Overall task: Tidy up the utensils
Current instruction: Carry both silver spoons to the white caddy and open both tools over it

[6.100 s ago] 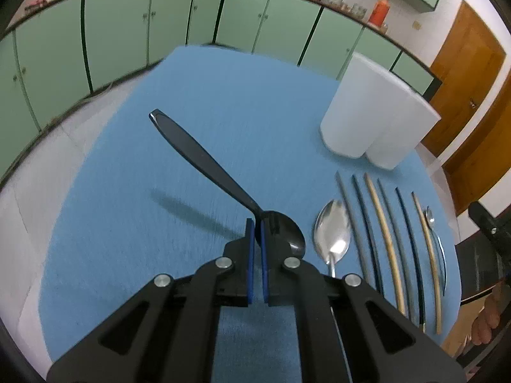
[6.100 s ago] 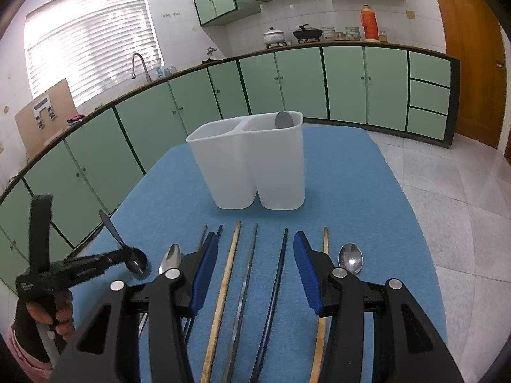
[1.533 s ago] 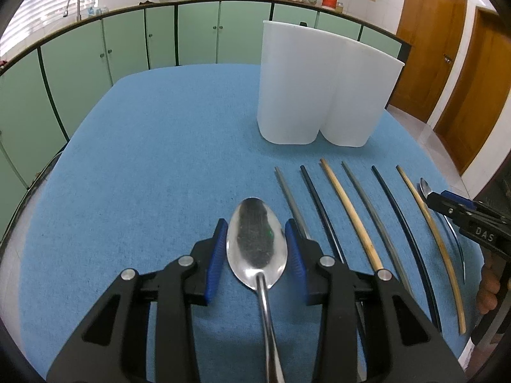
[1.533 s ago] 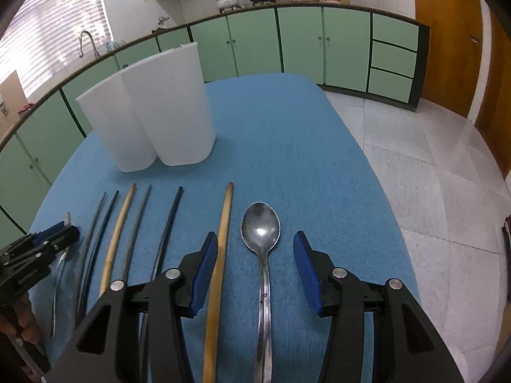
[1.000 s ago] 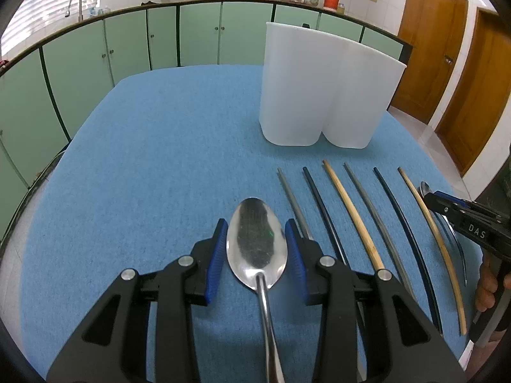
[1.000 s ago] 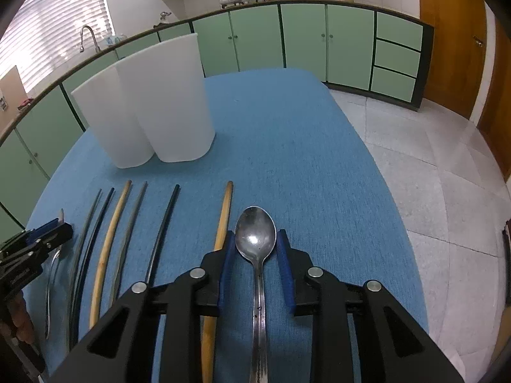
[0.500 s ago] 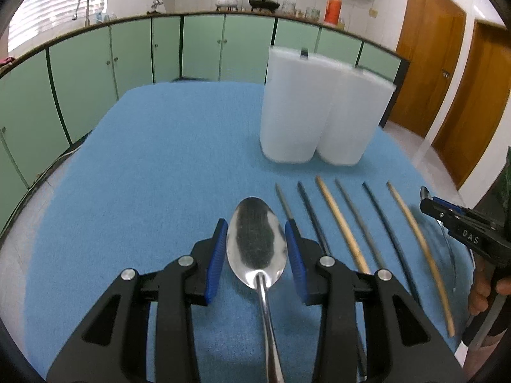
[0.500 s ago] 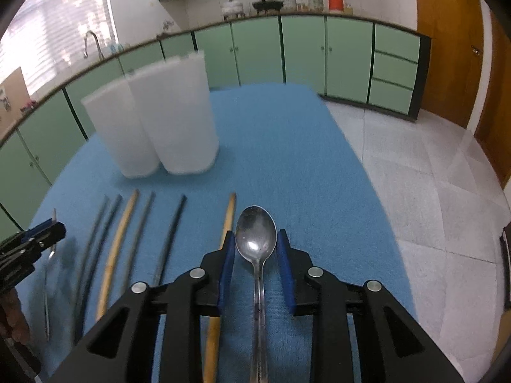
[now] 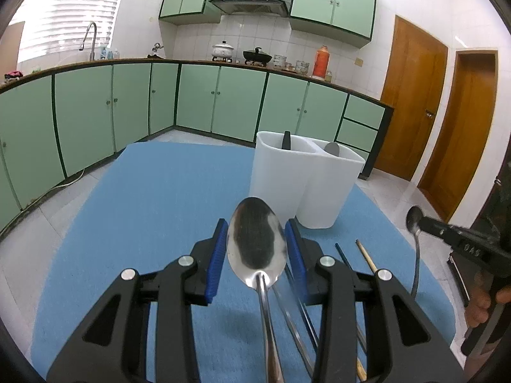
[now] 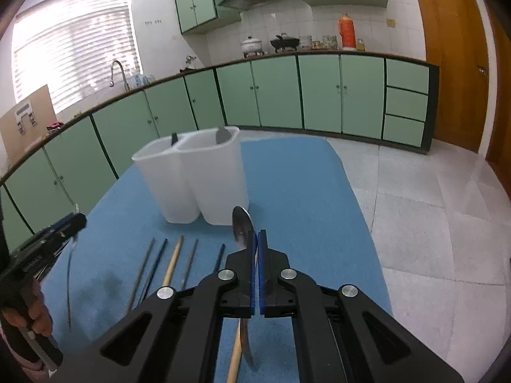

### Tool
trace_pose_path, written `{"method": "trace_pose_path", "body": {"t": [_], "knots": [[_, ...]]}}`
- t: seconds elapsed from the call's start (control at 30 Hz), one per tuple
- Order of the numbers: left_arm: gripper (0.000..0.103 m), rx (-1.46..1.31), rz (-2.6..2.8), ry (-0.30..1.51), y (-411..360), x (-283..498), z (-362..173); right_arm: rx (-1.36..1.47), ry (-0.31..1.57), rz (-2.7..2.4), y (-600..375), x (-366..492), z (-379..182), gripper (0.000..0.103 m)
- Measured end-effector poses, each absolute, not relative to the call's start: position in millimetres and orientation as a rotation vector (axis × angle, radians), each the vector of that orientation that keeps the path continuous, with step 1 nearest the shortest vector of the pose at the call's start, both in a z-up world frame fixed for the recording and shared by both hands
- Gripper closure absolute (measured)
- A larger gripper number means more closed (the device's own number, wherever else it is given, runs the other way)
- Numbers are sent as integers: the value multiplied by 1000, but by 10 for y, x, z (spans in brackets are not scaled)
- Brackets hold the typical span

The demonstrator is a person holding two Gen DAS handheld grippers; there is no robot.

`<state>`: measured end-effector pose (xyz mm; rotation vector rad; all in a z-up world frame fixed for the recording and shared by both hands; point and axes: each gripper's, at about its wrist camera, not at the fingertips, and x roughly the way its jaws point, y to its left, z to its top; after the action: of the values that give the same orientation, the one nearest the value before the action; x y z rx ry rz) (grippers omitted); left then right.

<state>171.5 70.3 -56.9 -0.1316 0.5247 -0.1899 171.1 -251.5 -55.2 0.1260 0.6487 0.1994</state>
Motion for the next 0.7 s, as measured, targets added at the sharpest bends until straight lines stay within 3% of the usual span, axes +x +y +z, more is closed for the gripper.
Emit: {"method": "trace_pose_path", "body": {"t": [0.3, 0.7], "knots": [[68, -154, -192, 446, 695, 1760, -419, 136, 594, 214, -2497, 1666, -415, 102], [68, -113, -278, 173, 380, 2233, 269, 181, 375, 313, -2389, 1999, 376, 102]]}}
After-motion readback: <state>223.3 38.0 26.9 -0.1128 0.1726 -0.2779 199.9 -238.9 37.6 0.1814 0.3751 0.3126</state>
